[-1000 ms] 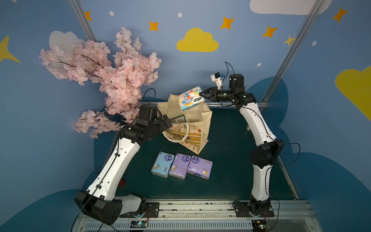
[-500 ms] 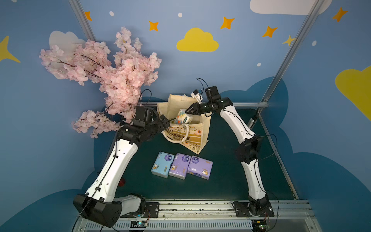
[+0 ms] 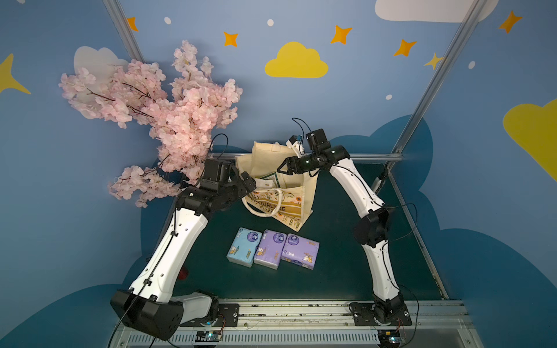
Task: Put tissues into the canvas bag
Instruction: Place the pack of facial tissues in the canvas bag, then pick up the pack of facial tissues from the center of the board.
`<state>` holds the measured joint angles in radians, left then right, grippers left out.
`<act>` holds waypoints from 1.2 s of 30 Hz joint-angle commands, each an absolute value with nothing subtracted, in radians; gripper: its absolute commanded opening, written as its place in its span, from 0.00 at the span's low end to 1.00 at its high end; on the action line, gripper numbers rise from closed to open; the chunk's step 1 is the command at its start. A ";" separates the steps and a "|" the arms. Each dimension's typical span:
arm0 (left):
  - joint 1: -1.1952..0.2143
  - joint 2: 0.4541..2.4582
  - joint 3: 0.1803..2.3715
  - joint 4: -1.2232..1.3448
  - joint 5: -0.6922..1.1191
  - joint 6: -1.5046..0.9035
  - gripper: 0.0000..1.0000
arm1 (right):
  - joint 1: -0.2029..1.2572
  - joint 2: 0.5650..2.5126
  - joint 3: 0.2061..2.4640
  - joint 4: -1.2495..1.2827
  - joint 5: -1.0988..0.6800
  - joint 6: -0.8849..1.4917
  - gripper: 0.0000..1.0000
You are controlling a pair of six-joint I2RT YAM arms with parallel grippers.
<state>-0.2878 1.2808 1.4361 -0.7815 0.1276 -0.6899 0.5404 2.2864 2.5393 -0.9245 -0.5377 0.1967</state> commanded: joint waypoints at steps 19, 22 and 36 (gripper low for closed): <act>-0.768 1.167 1.231 -0.737 -0.277 -0.849 1.00 | 0.508 1.494 1.790 -0.690 -0.279 0.093 0.86; -0.853 1.216 1.214 -0.751 -0.283 -0.873 1.00 | 0.473 1.307 1.536 -0.605 -0.224 0.130 0.87; -0.976 1.363 1.002 -0.563 -0.111 -0.878 1.00 | 0.445 0.884 0.723 -0.502 -0.315 0.373 0.87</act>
<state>-0.9707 1.3434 0.9981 -0.6186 -0.1570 -0.8948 0.4423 0.9173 0.7807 -0.5610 -0.2741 0.2844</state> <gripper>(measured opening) 0.997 0.871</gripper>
